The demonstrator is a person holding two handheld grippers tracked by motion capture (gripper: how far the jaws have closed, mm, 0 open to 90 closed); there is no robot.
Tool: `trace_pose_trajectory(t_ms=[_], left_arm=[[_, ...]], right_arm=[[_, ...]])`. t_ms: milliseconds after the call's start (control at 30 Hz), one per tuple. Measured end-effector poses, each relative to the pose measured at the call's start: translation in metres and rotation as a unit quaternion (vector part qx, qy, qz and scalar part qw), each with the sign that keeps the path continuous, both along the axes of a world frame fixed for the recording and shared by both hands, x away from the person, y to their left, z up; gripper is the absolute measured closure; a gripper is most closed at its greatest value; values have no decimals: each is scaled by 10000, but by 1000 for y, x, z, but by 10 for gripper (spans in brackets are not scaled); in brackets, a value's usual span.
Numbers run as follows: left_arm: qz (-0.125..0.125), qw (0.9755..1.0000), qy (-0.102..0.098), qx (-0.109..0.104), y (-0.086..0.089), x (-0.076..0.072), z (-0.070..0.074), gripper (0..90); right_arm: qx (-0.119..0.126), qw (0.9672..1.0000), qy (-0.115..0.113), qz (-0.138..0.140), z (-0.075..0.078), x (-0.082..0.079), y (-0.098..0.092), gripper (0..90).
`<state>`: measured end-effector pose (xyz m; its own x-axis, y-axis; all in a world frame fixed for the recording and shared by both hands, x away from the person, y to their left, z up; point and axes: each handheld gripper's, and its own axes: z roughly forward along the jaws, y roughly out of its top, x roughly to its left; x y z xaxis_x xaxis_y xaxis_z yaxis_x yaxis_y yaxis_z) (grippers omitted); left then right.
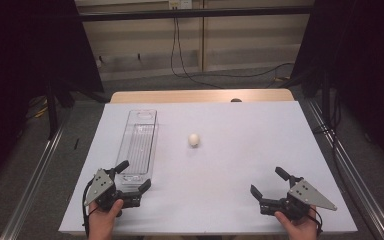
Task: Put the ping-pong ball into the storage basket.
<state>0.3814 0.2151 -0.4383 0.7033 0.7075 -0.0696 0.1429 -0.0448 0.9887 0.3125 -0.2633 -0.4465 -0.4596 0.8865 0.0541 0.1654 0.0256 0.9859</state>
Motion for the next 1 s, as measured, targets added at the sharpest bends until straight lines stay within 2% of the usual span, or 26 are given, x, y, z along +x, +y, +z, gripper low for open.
trace_pose_trajectory(t_ms=[500, 667, 700, 767, 833, 867, 900, 1000], left_arm=[[63, 9999, 71, 53, 0, 3, 1, 16], [41, 9999, 104, -2, -4, 3, 3, 15], [5, 9999, 101, 74, -4, 3, 6, 15], [29, 9999, 113, 75, -5, 3, 7, 14], [-59, 9998, 148, 136, -7, 2, 10, 13], [-59, 9998, 148, 136, -7, 2, 10, 13], [-44, 9998, 180, 2, -10, 1, 11, 13], [-18, 9997, 236, 30, -10, 1, 13, 13]], right_arm=[[-3, 10000, -2, -22, 0, -2, -1, 0], [21, 10000, 31, -22, 0, -2, -2, 0], [24, 10000, 32, -21, 0, -2, -2, 0], [48, 10000, 41, -23, 0, -2, -2, 0], [59, 10000, 41, -21, 0, -2, -2, 0], [59, 10000, 35, -14, 0, -2, -2, 1], [49, 10000, 33, -16, 0, -1, -2, 1], [67, 10000, 25, -27, 0, -1, -2, 1]])
